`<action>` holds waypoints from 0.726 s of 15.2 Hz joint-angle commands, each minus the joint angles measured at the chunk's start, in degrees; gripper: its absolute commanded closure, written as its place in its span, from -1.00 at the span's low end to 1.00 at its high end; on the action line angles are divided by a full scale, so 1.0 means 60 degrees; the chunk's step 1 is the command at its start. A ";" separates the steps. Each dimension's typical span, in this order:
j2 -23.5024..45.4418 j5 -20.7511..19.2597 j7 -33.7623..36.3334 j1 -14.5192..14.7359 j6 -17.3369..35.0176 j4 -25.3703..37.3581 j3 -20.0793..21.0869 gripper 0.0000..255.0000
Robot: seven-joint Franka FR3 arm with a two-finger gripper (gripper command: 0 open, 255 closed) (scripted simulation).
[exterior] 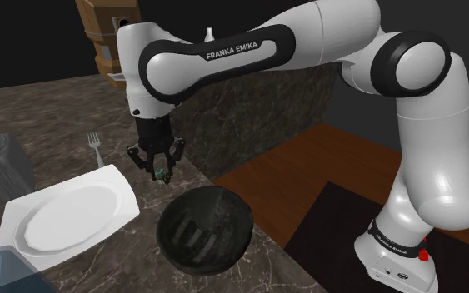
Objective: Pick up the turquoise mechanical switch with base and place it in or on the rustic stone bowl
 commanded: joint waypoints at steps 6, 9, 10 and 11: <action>-0.0001 0.0002 0.0007 0.0008 -0.0118 0.0096 0.0003 1.00; -0.0011 0.0006 0.0032 0.0038 -0.0496 0.0469 0.0015 1.00; -0.0010 0.0005 0.0041 0.0050 -0.0625 0.0600 0.0019 1.00; -0.0006 0.0003 0.0050 0.0063 -0.0755 0.0736 0.0022 1.00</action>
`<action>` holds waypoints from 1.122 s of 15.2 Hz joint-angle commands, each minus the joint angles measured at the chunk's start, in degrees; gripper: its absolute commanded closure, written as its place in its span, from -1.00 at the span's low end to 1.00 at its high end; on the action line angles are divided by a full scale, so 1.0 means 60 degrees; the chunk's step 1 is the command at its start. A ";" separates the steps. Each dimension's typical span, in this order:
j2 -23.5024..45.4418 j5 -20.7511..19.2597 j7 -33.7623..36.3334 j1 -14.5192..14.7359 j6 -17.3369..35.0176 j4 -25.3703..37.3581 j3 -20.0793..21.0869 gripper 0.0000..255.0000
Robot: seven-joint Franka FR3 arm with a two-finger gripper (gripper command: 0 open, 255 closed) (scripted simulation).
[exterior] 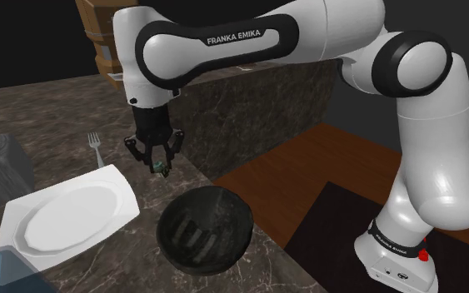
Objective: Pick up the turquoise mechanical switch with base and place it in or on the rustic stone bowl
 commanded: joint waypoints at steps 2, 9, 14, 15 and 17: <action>0.0036 -0.0013 0.0030 0.0048 -0.0404 0.0440 0.0008 1.00; 0.0205 -0.0078 0.0117 0.0203 -0.1395 0.1608 0.0020 1.00; 0.0459 -0.0173 0.0193 0.0380 -0.2192 0.2663 0.0017 1.00; 0.0528 -0.0199 0.0210 0.0426 -0.2365 0.2906 0.0014 1.00; 0.0691 -0.0259 0.0244 0.0531 -0.2729 0.3436 0.0007 1.00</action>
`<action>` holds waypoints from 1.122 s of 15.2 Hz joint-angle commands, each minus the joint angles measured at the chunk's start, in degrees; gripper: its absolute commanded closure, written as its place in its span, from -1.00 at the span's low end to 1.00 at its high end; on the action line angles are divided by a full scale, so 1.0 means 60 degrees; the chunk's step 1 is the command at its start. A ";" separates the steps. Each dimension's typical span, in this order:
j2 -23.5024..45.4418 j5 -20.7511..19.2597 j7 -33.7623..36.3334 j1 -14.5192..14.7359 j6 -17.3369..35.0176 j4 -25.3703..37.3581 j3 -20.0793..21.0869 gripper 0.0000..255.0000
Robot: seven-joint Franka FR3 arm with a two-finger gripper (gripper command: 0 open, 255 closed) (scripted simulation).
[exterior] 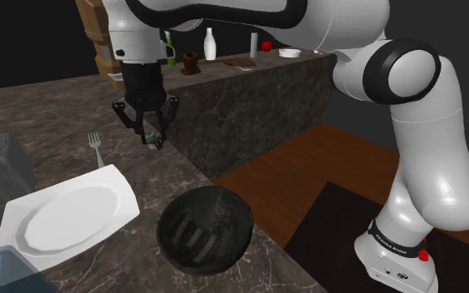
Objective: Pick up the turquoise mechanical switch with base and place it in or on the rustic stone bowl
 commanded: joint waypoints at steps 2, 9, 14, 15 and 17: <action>0.0308 -0.0113 0.0048 0.0187 -0.0594 0.0902 -0.0020 1.00; -0.0852 0.0247 0.0392 0.0041 -0.0350 -0.0439 0.0213 1.00; -0.2731 0.0985 0.0792 -0.0160 0.0540 -0.3034 0.0516 1.00; -0.3051 0.1124 0.0872 -0.0160 0.0660 -0.3432 0.0570 1.00; -0.3655 0.1395 0.1036 -0.0132 0.0861 -0.4151 0.0675 1.00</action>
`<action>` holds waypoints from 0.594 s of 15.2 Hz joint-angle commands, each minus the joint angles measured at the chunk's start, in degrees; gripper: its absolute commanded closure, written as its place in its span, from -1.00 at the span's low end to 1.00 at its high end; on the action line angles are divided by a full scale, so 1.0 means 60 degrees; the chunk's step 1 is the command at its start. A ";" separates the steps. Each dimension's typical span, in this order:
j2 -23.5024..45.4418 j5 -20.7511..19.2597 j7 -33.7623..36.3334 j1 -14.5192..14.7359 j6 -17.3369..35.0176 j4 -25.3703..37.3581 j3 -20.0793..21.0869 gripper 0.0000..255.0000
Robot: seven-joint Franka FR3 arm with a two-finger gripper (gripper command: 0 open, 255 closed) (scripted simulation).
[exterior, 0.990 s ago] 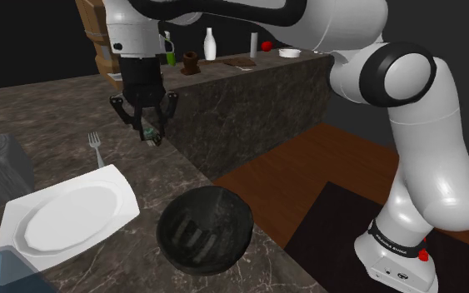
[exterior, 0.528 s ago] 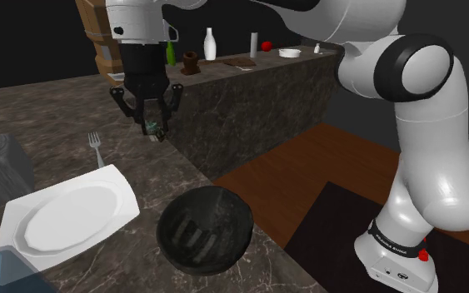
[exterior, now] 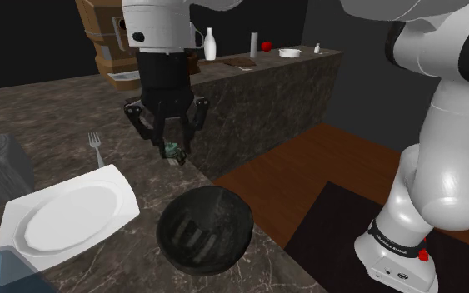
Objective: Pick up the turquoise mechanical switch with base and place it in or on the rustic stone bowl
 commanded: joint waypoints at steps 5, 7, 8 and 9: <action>-0.1680 0.0799 0.0541 0.0201 0.0396 -0.1800 0.0312 1.00; -0.1870 0.0897 0.0577 0.0237 0.0557 -0.2117 0.0341 1.00; -0.1902 0.0914 0.0549 0.0235 0.0688 -0.2279 0.0337 1.00; -0.1931 0.0931 0.0523 0.0233 0.0819 -0.2438 0.0335 1.00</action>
